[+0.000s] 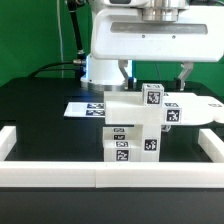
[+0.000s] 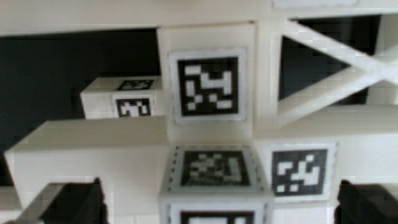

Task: Assemble chair

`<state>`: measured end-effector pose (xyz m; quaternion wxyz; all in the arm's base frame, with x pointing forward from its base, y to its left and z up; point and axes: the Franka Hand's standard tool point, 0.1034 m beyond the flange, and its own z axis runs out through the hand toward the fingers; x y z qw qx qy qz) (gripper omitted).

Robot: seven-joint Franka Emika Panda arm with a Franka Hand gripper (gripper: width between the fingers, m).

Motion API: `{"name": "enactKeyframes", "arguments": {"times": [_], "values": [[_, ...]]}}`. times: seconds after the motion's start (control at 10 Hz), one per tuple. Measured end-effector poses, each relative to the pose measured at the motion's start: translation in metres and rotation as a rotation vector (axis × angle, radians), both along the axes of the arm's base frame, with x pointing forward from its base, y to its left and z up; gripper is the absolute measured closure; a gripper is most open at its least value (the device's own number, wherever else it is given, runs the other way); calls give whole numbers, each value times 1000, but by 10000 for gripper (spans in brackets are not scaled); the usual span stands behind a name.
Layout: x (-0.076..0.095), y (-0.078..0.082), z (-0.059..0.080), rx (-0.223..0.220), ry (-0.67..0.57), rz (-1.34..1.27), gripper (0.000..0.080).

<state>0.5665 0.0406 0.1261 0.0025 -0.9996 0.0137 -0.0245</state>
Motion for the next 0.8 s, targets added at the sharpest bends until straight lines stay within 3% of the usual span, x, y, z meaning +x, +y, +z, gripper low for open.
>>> {"name": "enactKeyframes", "arguments": {"times": [0.2,0.6,0.8], "values": [[-17,2,5,13,10,2,151],[-17,1,3,11,13,0,151],[-47,3,-3,22,22,-11,151]]}}
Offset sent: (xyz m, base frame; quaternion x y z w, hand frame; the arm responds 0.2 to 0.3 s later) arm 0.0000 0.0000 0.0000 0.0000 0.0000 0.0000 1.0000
